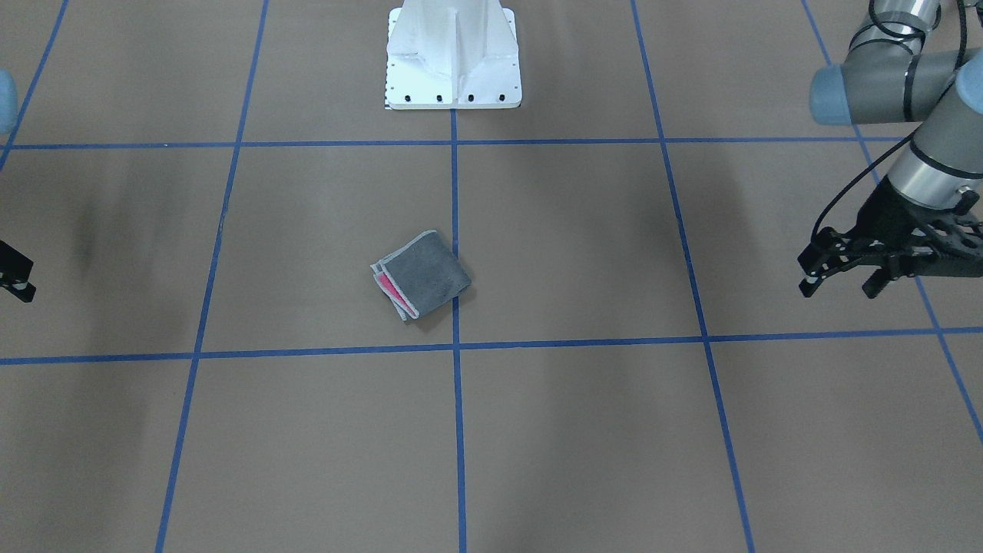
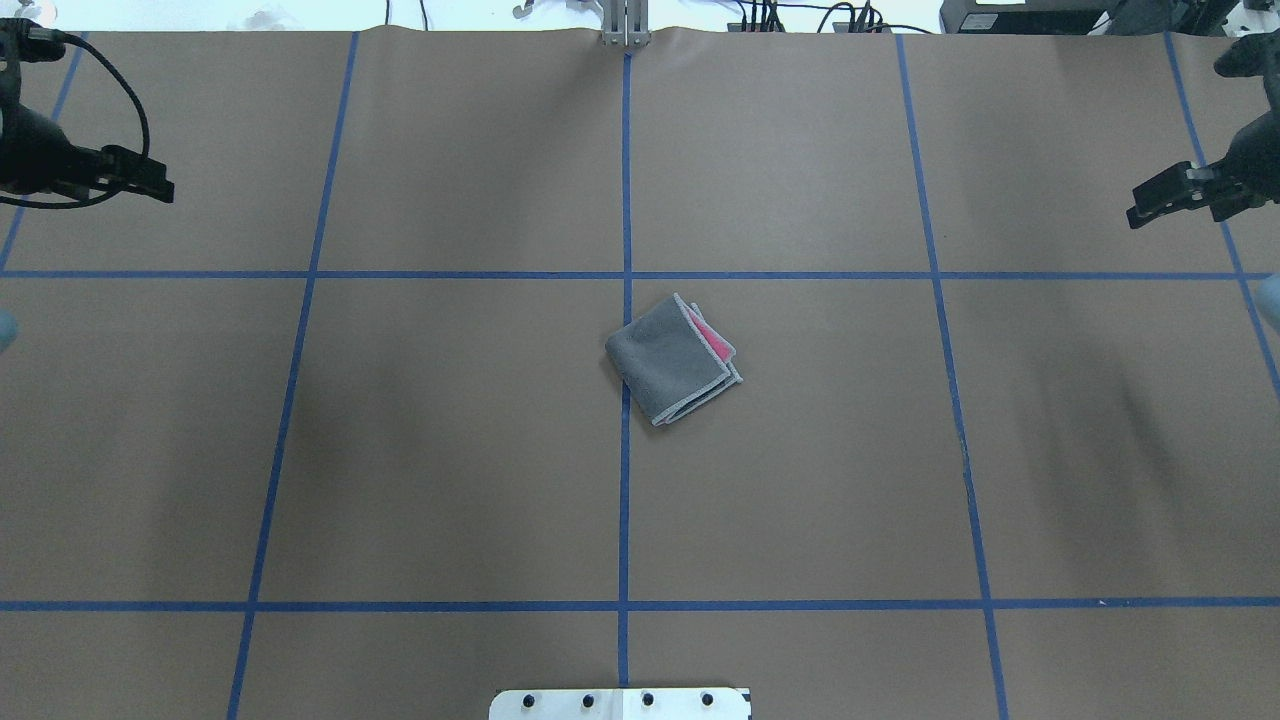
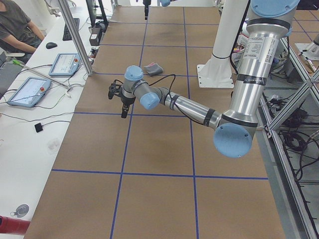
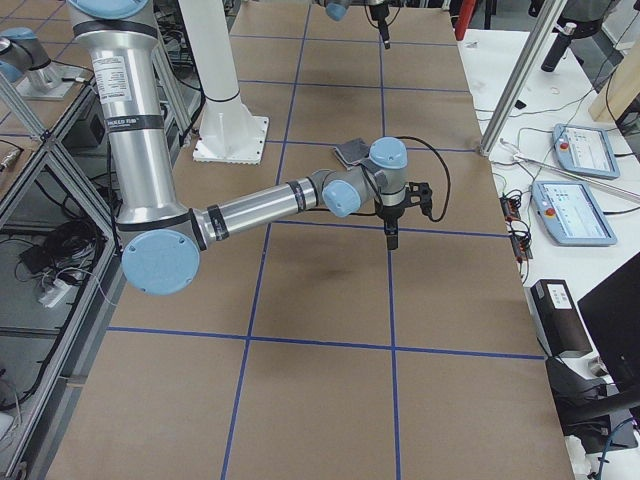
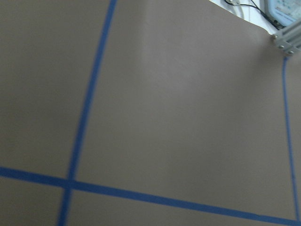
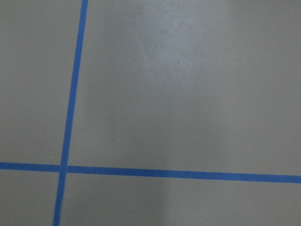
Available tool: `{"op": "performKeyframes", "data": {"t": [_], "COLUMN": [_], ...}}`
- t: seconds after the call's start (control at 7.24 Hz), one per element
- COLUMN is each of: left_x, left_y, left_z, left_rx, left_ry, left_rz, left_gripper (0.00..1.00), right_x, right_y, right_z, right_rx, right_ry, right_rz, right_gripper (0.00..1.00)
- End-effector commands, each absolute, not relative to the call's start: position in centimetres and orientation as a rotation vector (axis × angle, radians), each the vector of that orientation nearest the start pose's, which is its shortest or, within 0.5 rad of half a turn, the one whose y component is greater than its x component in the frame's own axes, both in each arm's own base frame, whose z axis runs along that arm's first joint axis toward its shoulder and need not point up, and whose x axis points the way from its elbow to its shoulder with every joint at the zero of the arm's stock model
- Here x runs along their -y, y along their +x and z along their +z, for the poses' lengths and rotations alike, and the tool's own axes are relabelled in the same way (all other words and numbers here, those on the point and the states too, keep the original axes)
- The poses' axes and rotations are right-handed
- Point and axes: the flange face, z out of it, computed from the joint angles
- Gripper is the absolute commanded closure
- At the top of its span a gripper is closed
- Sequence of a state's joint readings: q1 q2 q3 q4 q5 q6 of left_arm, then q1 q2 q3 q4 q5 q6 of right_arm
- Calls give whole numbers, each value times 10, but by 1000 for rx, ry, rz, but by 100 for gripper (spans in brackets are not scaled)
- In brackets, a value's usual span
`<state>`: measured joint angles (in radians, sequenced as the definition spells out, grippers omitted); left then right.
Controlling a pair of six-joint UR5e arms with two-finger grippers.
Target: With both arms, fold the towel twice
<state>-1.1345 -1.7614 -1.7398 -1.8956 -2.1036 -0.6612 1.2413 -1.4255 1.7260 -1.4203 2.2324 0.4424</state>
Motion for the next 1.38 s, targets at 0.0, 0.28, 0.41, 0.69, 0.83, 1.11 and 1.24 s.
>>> {"op": "performKeyframes", "data": {"t": [0.0, 0.28, 0.41, 0.69, 0.83, 1.11, 1.24], "left_x": [549, 515, 499, 469, 456, 458, 464], "left_y": [99, 17, -1, -32, -34, -33, -32], "left_z": [447, 483, 506, 550, 565, 563, 554], "left_rx": [-736, -771, -789, -875, -867, -857, -857], "left_ry": [123, 89, 64, 6, 15, 31, 46], "left_rz": [76, 190, 169, 71, 89, 104, 107], "left_gripper": [0, 0, 0, 0, 0, 0, 0], "right_x": [556, 551, 537, 510, 502, 485, 483], "right_y": [-55, -24, -5, 2, 7, 9, 9], "right_z": [513, 527, 546, 578, 587, 604, 608], "right_rx": [752, 739, 755, 774, 776, 777, 773], "right_ry": [128, 109, 104, 68, 54, 23, 15], "right_rz": [-121, -182, -189, -189, -177, -166, -163], "right_gripper": [0, 0, 0, 0, 0, 0, 0]}}
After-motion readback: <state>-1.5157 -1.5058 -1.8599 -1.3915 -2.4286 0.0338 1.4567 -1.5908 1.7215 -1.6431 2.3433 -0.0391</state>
